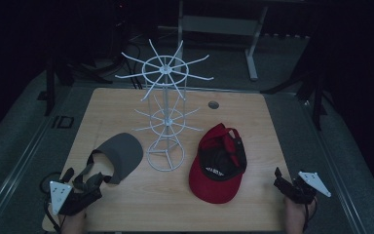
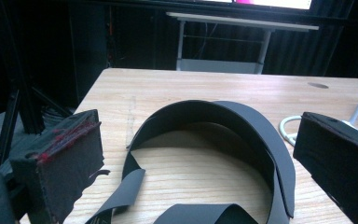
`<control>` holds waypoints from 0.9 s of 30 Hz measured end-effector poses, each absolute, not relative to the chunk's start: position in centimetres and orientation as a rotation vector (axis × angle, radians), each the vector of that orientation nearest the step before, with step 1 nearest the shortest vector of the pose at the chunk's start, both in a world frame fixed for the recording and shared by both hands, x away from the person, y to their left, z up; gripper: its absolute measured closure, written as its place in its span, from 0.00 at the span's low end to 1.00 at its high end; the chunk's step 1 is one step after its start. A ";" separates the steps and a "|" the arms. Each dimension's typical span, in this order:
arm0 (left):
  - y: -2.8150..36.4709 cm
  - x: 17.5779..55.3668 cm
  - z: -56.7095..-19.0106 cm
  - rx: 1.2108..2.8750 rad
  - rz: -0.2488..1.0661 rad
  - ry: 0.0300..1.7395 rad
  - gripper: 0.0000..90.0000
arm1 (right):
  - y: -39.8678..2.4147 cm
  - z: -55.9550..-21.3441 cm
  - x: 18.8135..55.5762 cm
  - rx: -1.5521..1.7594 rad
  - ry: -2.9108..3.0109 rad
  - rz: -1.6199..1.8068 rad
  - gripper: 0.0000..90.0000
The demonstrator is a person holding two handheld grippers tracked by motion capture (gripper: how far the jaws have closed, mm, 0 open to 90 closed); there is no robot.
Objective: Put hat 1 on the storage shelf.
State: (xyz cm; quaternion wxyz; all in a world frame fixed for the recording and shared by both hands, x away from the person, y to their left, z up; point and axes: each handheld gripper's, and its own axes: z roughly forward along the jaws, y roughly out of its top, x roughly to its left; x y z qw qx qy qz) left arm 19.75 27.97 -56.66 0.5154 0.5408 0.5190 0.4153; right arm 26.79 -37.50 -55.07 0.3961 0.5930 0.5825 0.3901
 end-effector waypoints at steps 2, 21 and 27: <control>28.0 19.7 -56.7 1.301 0.994 1.248 0.02 | -37.6 -54.6 26.7 1.499 1.506 0.992 0.12; 26.5 19.1 -56.0 1.340 0.944 1.182 0.02 | -35.7 -49.1 27.9 1.424 1.747 1.094 0.15; 26.2 19.2 -56.1 1.381 0.926 1.196 0.02 | -34.5 -48.2 28.8 1.381 1.801 1.117 0.15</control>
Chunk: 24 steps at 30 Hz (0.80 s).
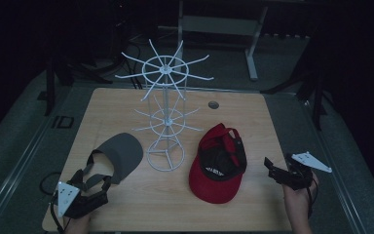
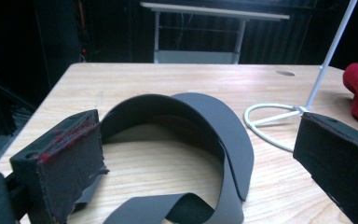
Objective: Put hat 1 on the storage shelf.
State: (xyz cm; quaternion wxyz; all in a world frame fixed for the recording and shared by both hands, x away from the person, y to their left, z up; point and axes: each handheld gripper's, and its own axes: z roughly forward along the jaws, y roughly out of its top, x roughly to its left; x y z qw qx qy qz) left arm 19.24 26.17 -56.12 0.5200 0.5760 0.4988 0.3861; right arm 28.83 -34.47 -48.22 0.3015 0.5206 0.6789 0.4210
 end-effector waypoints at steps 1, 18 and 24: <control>26.1 19.3 -56.1 1.384 0.926 1.197 0.02 | -34.3 -48.1 29.1 1.381 1.814 1.119 0.15; 25.8 19.1 -55.4 1.375 0.893 1.239 0.02 | -30.2 -48.5 34.0 1.380 2.016 1.085 0.14; 25.4 19.2 -55.6 1.406 0.856 1.212 0.02 | -28.3 -50.1 35.5 1.420 2.069 1.087 0.13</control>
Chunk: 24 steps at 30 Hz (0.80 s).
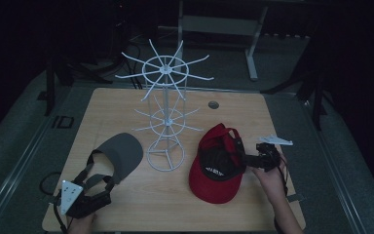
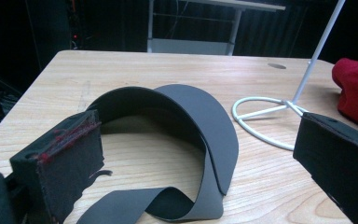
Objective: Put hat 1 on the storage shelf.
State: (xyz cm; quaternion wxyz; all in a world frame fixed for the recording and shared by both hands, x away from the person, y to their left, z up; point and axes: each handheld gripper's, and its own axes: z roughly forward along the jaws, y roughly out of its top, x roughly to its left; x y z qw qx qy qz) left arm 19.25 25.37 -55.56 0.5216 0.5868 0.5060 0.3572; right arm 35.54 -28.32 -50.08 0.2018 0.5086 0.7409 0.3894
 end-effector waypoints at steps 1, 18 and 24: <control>25.4 19.2 -55.6 1.406 0.856 1.212 0.02 | -28.3 -50.1 35.5 1.420 2.069 1.087 0.13; 25.6 19.3 -55.6 1.398 0.813 1.232 0.02 | -24.5 -54.4 38.3 1.428 2.158 0.855 0.18; 25.6 19.4 -55.6 1.407 0.813 1.233 0.02 | -23.8 -54.6 38.1 1.383 2.153 0.813 0.41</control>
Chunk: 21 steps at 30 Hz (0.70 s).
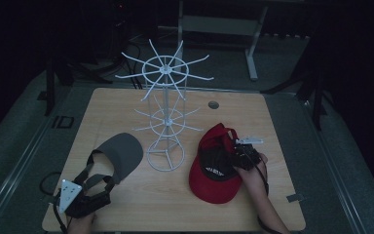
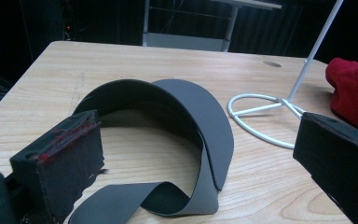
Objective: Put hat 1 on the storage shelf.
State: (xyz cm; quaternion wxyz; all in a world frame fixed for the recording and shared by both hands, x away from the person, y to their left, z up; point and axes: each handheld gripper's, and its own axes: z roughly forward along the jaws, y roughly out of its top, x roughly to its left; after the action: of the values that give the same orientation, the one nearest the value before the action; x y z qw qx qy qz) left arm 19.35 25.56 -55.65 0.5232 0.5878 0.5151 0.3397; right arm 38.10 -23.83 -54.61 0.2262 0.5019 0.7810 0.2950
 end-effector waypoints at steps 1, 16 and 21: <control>25.5 19.4 -55.7 1.408 0.816 1.233 0.02 | -23.7 -54.6 38.1 1.381 2.157 0.811 0.44; 25.6 19.3 -55.6 1.409 0.827 1.261 0.02 | -23.0 -54.2 37.6 1.309 2.175 0.773 0.94; 25.8 19.3 -55.6 1.410 0.819 1.265 0.02 | -23.7 -52.6 37.2 1.312 2.131 0.841 0.95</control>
State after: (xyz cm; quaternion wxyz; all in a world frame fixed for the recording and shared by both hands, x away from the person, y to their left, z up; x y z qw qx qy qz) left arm 19.28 25.76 -55.58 0.5132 0.5862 0.5261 0.3408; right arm 37.22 -23.65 -52.60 0.2482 0.4815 0.7819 0.3084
